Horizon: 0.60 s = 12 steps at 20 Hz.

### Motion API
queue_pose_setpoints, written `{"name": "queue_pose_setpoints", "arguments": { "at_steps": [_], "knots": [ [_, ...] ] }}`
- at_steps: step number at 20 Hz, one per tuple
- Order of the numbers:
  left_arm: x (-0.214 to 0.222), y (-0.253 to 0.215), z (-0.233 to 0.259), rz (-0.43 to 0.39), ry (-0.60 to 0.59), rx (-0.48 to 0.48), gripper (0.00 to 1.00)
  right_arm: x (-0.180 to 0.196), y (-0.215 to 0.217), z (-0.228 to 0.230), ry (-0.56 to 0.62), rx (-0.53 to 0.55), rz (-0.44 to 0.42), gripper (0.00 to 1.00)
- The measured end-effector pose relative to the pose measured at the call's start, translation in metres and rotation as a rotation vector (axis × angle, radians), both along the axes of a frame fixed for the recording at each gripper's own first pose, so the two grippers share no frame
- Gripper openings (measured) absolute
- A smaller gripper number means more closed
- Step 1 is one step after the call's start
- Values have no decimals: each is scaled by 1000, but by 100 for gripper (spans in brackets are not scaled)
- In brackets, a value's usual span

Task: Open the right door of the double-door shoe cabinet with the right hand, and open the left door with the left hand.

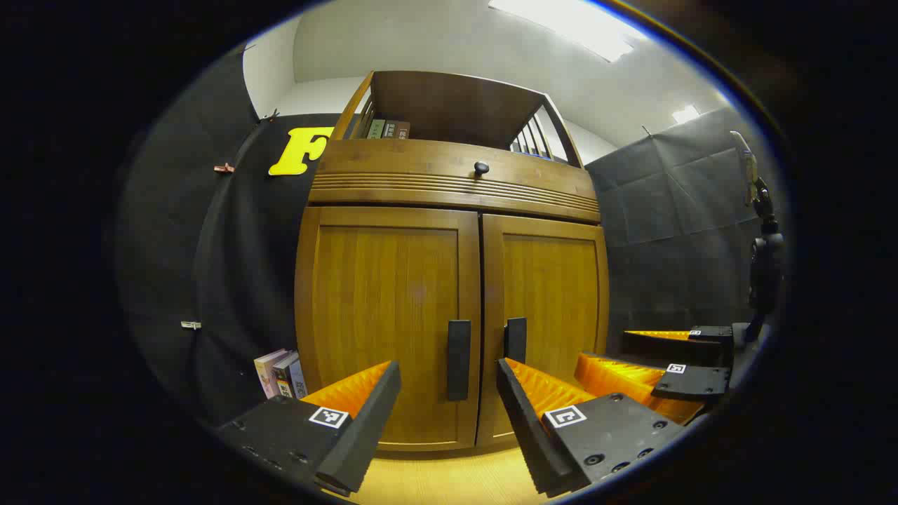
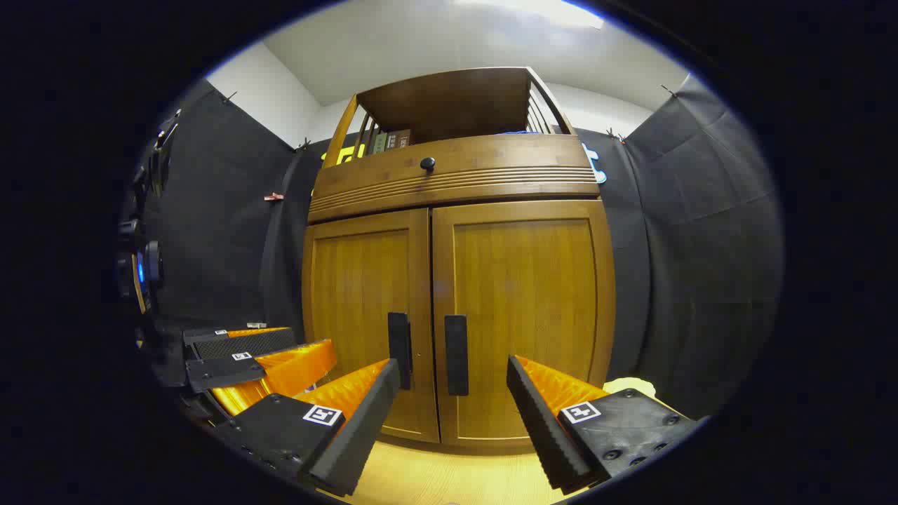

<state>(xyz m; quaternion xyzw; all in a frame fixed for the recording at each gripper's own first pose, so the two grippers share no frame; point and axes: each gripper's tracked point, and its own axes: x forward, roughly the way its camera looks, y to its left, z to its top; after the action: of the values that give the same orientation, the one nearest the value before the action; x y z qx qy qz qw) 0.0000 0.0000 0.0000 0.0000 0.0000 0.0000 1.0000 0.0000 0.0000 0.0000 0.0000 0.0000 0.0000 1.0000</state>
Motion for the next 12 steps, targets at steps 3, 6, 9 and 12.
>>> {"name": "queue_pose_setpoints", "arguments": {
  "at_steps": [3,6,9,12],
  "knots": [
    [4,0,0,1,0,-1,86,4,3,-3,5,-4,5,97],
    [9,0,0,-4,6,-2,86,5,3,-7,10,0,6,99],
    [7,-2,0,-10,1,-8,86,5,4,-4,1,-5,-3,97],
    [7,-1,1,-8,1,1,86,6,4,-5,-4,4,-2,97]
  ]
}}
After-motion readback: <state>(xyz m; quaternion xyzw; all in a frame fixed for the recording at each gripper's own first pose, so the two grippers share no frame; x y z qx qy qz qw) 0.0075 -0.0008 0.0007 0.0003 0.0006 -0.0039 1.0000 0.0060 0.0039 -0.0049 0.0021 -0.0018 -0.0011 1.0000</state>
